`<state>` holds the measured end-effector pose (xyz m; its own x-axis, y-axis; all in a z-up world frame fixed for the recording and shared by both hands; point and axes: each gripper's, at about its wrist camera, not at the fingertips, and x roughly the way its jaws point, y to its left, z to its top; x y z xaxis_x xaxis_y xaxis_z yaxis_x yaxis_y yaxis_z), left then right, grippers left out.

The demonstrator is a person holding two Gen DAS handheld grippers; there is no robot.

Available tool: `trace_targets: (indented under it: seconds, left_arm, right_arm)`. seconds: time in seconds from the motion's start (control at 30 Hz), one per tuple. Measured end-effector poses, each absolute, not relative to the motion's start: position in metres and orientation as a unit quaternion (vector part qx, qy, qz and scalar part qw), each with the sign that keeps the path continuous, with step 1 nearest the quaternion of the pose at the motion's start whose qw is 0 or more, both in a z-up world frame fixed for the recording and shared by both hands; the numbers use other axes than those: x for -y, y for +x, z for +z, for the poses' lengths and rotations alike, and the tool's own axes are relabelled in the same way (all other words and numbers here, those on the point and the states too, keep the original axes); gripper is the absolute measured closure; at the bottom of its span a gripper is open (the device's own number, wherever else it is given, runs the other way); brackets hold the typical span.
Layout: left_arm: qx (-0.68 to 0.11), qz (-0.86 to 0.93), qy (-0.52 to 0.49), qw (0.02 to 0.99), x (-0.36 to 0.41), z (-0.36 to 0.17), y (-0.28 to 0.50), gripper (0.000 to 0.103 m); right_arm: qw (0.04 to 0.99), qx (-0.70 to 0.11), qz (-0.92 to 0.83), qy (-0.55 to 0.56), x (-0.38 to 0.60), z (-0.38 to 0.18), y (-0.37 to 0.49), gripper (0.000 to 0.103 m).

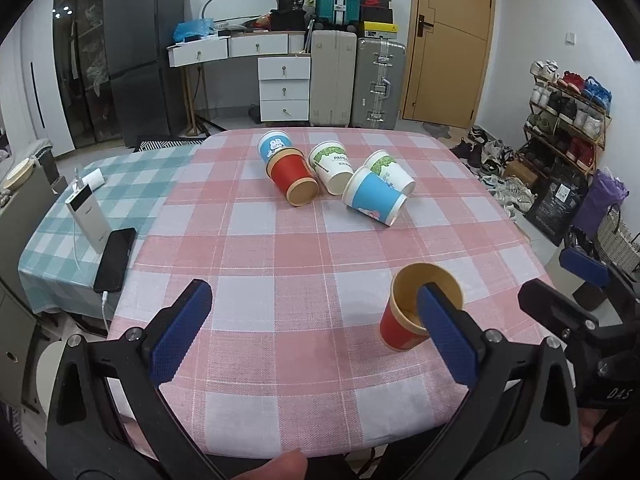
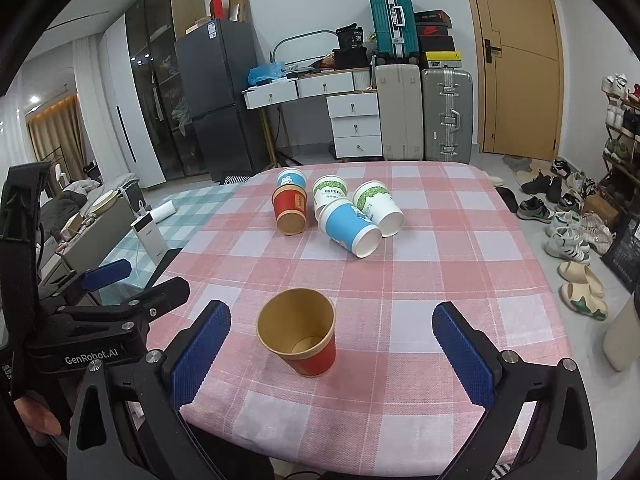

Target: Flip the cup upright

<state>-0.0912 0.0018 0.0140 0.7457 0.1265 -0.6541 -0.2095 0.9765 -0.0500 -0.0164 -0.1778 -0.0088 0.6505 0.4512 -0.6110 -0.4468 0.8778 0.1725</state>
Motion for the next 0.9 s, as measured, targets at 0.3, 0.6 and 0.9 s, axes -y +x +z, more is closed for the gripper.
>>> trace_targets:
  seconds: [0.3, 0.6, 0.9]
  left_arm:
    - [-0.346, 0.103, -0.067, 0.930, -0.009, 0.010, -0.090, 0.001]
    - [-0.346, 0.101, -0.062, 0.931, -0.006, 0.006, -0.088, 0.001]
    - [-0.348, 0.108, -0.059, 0.929, -0.006, 0.001, -0.086, 0.001]
  right_arm:
    - [0.902, -0.342, 0.265, 0.011, 0.175, -0.013, -0.014, 0.000]
    - [0.902, -0.336, 0.271, 0.008, 0.173, -0.013, -0.015, 0.000]
    - [0.903, -0.334, 0.270, 0.008, 0.173, -0.014, -0.015, 0.000]
